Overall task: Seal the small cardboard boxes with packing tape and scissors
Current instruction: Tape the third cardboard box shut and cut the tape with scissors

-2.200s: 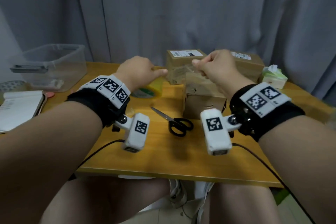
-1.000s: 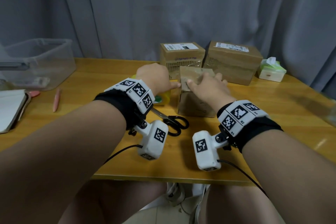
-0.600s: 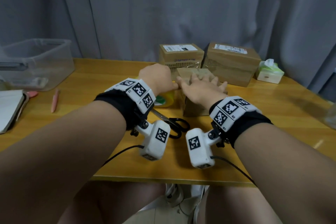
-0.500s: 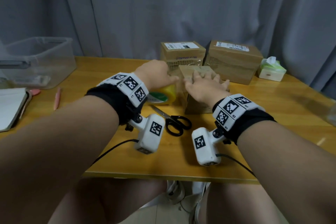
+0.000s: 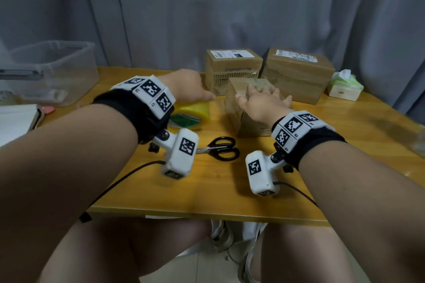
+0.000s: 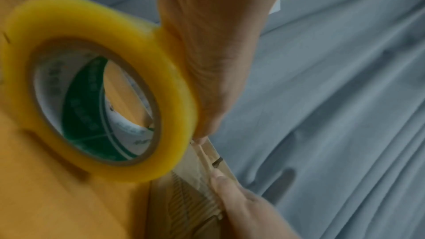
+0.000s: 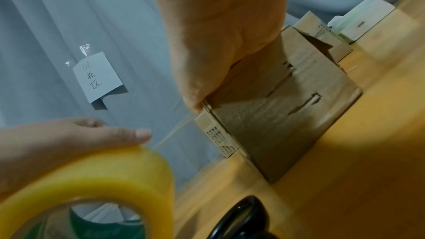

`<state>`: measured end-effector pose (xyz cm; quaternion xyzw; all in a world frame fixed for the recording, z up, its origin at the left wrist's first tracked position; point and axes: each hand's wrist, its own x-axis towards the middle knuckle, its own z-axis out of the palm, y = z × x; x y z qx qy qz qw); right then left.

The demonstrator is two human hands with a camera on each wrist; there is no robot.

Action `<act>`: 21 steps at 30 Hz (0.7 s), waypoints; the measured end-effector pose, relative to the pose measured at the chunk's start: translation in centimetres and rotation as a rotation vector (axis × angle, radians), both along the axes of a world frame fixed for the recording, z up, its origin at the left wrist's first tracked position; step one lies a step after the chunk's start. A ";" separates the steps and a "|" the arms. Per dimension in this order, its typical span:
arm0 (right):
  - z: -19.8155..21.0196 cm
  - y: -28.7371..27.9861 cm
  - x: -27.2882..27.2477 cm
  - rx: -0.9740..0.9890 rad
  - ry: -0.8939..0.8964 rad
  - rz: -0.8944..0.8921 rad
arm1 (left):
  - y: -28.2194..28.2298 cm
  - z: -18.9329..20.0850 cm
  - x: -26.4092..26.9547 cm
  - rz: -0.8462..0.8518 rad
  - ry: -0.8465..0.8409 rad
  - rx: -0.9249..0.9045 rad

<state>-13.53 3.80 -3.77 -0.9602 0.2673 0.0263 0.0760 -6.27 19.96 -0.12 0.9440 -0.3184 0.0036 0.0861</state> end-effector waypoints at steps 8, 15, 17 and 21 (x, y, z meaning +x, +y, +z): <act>-0.9 -0.7 -0.1 -0.046 -0.058 0.040 | 0.0 -0.4 1.0 -0.011 0.140 -0.077; -0.8 -2.0 -0.1 -0.042 -0.079 0.096 | 0.0 -1.1 1.6 -0.065 0.205 -0.392; -0.8 -1.8 -0.1 -0.041 -0.080 0.085 | 0.2 -1.2 1.6 -0.106 0.082 -0.440; -0.9 -0.9 0.0 -0.040 -0.100 0.045 | 0.9 -1.2 1.0 -0.161 0.011 -0.397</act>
